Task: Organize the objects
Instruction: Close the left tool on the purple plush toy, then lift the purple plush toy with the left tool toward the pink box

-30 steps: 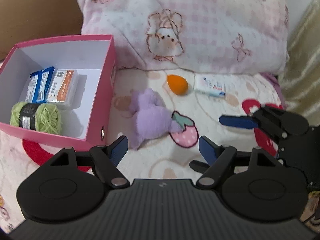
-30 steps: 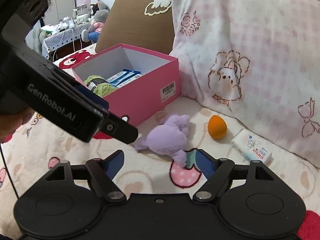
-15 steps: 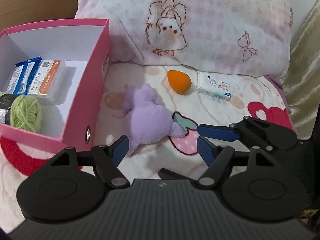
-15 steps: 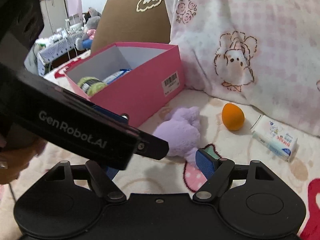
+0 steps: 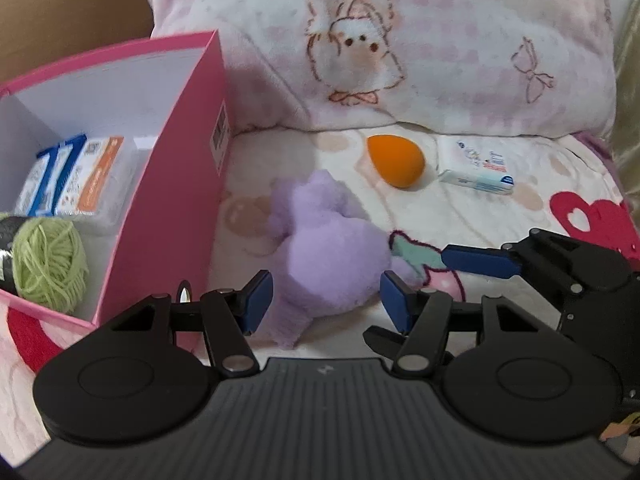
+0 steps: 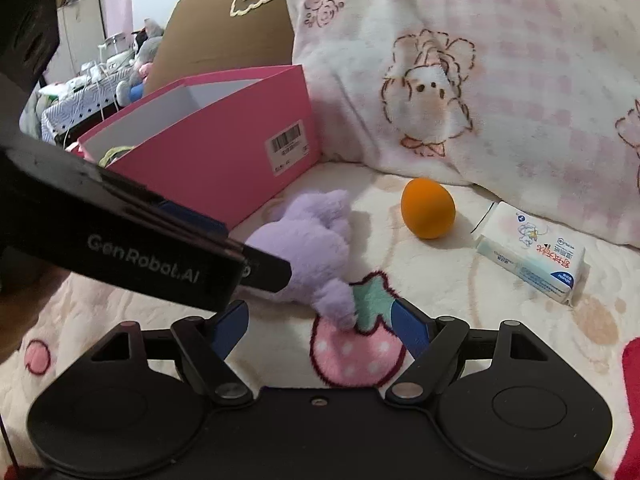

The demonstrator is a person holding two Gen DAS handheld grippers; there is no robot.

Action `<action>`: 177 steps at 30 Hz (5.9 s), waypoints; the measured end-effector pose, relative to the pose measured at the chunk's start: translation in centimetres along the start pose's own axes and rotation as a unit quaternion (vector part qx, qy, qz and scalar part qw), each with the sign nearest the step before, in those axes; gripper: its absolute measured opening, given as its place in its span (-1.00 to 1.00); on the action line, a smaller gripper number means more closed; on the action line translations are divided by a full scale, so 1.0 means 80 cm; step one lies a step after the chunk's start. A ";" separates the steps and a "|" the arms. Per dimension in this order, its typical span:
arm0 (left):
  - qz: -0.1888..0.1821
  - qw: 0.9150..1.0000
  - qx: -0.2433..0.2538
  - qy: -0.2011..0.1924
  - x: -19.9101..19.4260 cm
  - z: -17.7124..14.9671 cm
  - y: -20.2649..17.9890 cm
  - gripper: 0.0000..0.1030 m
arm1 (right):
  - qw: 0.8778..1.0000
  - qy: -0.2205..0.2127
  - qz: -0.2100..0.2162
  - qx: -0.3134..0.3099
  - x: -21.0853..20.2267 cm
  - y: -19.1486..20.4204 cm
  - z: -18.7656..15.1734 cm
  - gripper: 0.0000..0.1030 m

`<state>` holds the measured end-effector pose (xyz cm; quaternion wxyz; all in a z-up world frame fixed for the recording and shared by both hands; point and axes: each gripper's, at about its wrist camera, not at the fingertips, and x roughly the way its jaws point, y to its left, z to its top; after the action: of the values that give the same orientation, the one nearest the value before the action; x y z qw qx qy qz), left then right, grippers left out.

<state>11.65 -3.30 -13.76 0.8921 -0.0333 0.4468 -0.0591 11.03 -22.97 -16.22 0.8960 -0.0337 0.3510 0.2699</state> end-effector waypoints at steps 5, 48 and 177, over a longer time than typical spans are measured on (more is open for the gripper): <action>-0.001 1.000 -0.011 0.019 0.016 0.002 0.008 0.14 | 1.000 0.010 -0.012 0.004 0.009 0.000 -0.004 0.60; -0.086 0.994 -0.044 0.053 0.026 -0.005 -0.002 -0.12 | 1.000 0.014 -0.002 -0.004 -0.005 0.002 -0.005 0.24; -0.150 0.979 -0.112 0.085 -0.205 -0.017 0.072 -0.20 | 0.990 0.103 0.078 0.051 -0.132 0.134 0.087 0.33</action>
<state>1.21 4.59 -2.20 0.8226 -0.1940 0.5147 -0.1444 3.45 -16.96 -2.76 0.8320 0.0119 0.4560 0.3157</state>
